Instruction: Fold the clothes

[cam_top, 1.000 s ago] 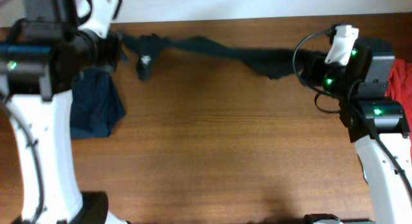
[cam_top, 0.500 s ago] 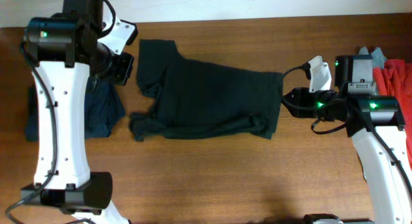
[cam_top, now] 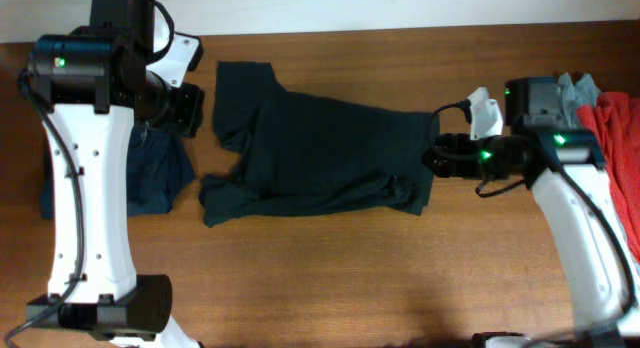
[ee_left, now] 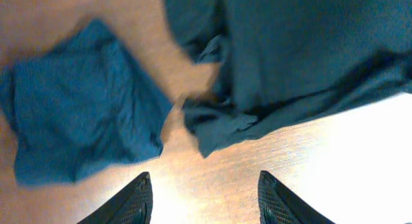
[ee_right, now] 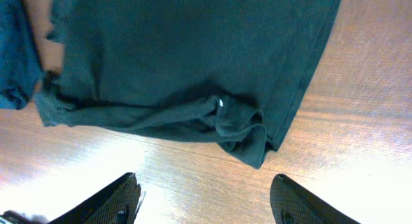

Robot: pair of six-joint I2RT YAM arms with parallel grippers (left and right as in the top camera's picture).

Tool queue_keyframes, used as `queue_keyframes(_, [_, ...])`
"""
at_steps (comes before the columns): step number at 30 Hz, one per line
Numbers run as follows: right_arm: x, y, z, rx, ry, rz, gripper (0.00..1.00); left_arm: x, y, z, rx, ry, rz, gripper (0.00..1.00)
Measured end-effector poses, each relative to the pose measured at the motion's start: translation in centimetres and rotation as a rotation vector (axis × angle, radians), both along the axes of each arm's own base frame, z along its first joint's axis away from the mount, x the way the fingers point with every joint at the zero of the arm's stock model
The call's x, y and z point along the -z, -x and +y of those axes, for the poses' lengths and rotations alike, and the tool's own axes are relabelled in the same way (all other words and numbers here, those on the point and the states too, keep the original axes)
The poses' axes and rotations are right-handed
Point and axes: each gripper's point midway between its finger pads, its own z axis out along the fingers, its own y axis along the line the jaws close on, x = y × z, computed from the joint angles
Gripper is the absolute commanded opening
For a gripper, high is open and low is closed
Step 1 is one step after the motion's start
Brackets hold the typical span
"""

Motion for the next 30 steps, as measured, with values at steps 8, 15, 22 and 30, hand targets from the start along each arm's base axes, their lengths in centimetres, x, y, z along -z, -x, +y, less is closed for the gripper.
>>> queue_keyframes(8, [5.0, -0.1, 0.0, 0.002, -0.005, 0.179, 0.70, 4.4, 2.9, 5.0, -0.245, -0.007, 0.167, 0.53])
queue_keyframes(15, [4.8, -1.1, 0.9, -0.016, -0.010, 0.133, 0.73, 12.1, 2.2, 2.0, -0.194, 0.136, 0.225, 0.54])
queue_keyframes(22, [4.8, -0.5, 3.0, -0.078, -0.008, 0.143, 0.73, 23.4, 4.0, -0.8, -0.260, 0.282, 0.310, 0.48])
queue_keyframes(30, [4.9, -0.4, 3.1, -0.080, -0.003, 0.143, 0.73, 27.5, 6.1, -1.4, -0.349, 0.328, 0.351, 0.48])
